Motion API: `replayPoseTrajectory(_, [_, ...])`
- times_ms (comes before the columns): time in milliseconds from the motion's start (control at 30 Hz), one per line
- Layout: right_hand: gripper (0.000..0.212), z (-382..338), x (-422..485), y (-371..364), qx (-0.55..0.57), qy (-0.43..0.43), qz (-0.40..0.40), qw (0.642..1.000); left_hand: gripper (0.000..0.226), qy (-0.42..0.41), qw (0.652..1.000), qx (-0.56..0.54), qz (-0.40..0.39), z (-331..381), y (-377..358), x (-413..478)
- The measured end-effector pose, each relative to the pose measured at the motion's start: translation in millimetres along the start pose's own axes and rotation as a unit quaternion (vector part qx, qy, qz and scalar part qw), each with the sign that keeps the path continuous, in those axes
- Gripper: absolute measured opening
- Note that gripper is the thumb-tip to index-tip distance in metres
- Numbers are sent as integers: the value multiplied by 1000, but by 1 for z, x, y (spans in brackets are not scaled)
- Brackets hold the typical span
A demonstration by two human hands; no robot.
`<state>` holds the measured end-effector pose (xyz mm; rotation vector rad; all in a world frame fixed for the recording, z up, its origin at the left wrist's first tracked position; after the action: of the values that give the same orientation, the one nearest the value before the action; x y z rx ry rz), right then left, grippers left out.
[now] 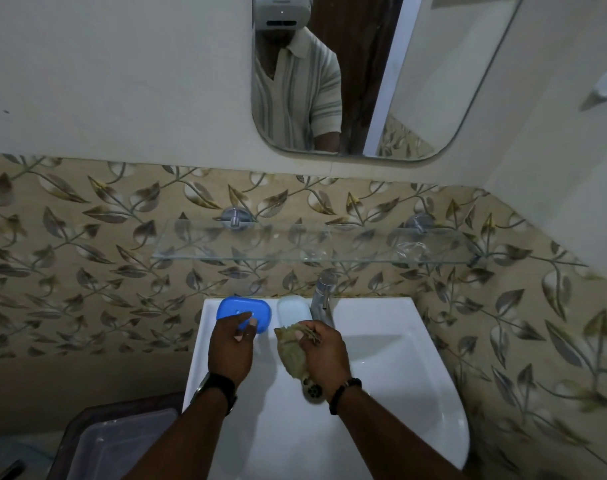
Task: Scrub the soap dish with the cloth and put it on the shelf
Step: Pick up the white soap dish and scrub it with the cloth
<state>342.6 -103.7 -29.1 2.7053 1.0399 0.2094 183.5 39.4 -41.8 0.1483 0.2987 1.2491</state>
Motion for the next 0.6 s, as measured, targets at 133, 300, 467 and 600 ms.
replayPoseTrajectory(133, [12, -12, 1, 5, 37, 7, 7, 999, 31, -38, 986, 25, -158, 16, -29, -18])
replayPoseTrajectory(300, [10, -29, 4, 29, 75, 23, 2, 997, 23, -94, 965, 61, -239, 44, -58, -34])
replayPoseTrajectory(467, [16, -34, 4, 85, 132, 4, 25, 991, 17, -70, 969, 16, -238, 76, -83, -44])
replayPoseTrajectory(600, [28, -19, -8, 124, 169, -68, -35, 983, 12, -48, 970, -18, -237, 94, -117, -61])
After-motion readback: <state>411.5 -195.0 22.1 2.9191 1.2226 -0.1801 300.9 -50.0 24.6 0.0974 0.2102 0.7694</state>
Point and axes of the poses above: each hand's wrist, its own x-axis towards the middle knuckle, its own y-axis out of the back of the hand, z = x × y, the point moved 8 cm from there along x, towards the middle knuckle, and after that the axes turned 8 degrees about y, right-handed, at the moved point
